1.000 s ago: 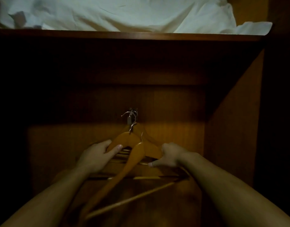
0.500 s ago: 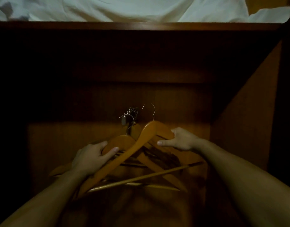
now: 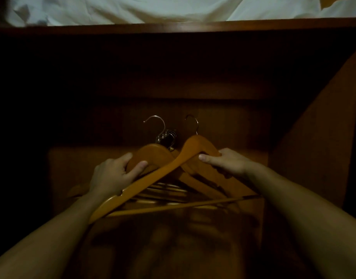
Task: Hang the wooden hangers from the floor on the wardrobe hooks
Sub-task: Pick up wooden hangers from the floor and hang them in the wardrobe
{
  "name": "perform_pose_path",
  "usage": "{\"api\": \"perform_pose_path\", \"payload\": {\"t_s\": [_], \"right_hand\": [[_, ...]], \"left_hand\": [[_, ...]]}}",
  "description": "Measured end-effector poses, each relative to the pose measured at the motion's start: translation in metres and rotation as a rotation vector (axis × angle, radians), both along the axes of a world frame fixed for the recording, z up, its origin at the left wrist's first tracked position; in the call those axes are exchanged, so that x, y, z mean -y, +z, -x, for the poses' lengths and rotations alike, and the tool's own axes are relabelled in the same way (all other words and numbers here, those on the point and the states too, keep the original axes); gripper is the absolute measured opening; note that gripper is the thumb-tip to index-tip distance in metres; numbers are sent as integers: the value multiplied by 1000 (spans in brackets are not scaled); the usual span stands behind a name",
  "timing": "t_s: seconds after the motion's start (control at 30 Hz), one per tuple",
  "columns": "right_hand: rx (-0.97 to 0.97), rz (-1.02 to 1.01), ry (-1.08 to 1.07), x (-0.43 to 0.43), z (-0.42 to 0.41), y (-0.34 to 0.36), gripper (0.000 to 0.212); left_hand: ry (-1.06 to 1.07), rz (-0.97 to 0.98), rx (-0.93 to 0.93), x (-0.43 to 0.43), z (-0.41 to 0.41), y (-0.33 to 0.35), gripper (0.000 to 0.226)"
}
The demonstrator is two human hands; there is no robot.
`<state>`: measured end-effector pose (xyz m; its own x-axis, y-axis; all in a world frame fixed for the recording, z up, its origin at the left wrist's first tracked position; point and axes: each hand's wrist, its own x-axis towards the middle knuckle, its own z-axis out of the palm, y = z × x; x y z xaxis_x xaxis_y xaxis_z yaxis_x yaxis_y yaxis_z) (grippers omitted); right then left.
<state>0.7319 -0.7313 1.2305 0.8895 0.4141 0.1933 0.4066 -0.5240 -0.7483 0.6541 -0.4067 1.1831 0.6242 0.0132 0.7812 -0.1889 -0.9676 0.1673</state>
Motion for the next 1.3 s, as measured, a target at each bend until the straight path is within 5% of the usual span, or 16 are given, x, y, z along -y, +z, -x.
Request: {"api": "perform_pose_path", "payload": {"t_s": [0.13, 0.4, 0.57, 0.83, 1.03, 1.3], "right_hand": [[9, -14, -49, 3, -1, -2, 60], [-23, -79, -47, -7, 1, -7, 67], [28, -109, -40, -20, 3, -7, 68], [92, -36, -94, -30, 1, -16, 46], [65, -52, -161, -49, -7, -32, 77], [87, 50, -227, -70, -19, -39, 142]], "left_hand": [[-5, -28, -28, -19, 9, -9, 109], [22, 259, -190, -40, 17, -84, 25], [60, -46, -382, -36, 25, -89, 84], [-19, -50, -592, -19, 20, -98, 69], [-6, -196, -645, -11, 13, -117, 101], [-18, -153, -640, 0, 4, -119, 75]]}}
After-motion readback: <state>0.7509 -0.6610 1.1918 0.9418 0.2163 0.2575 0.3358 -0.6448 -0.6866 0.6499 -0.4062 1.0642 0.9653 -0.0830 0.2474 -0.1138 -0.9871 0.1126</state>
